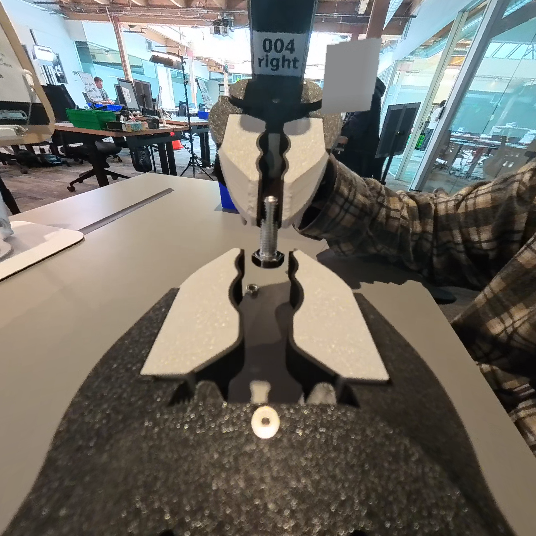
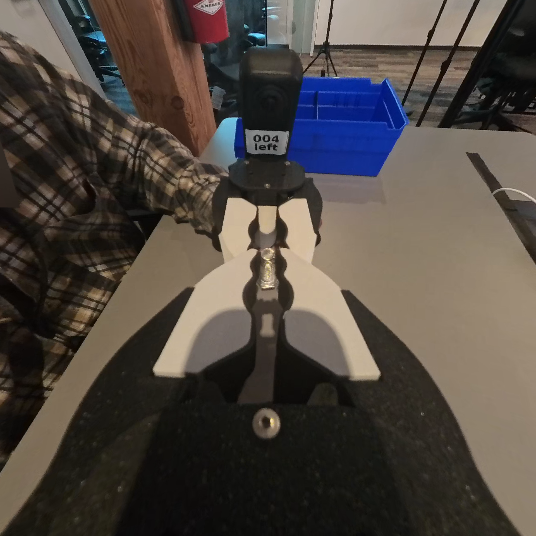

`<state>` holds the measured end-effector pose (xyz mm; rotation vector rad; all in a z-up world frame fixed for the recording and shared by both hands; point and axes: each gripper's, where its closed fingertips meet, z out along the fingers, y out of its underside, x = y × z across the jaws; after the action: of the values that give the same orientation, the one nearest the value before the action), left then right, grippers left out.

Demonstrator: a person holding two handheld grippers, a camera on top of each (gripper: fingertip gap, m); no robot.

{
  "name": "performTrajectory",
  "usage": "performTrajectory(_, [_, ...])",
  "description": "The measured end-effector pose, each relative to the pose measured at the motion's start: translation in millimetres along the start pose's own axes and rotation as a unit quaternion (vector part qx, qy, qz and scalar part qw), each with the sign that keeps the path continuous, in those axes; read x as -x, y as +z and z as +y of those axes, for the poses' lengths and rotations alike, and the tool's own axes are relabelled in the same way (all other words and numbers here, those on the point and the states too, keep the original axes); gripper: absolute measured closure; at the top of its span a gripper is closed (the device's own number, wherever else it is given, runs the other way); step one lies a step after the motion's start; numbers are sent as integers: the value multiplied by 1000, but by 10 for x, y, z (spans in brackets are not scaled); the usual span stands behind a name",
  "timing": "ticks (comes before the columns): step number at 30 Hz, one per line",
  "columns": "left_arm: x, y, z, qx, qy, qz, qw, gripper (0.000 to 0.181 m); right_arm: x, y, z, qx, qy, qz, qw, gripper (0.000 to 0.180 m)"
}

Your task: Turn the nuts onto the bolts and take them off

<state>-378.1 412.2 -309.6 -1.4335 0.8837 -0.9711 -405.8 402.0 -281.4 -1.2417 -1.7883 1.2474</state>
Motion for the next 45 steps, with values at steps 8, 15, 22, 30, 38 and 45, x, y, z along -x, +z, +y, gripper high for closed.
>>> performTrajectory(8, [-14,-12,1,4,13,3,1000,161,0,6,-7,-5,2,-4,1000,171])
performTrajectory(15, [-4,-7,4,8,19,-9,1000,162,-8,8,-13,-16,10,-12,1000,171])
performTrajectory(22, [-10,-11,3,1,-1,2,1000,162,-29,-67,-92,-39,9,-6,999,159])
performTrajectory(30, [101,-95,-45,-24,-8,-13,1000,162,-156,-769,775,83,58,135,986,152])
performTrajectory(38, [94,-93,-61,-28,2,-20,999,162,-121,-739,1743,200,124,136,962,149])
performTrajectory(45, [107,-82,-20,-24,0,-20,1000,162,-210,-600,1909,230,119,138,956,159])
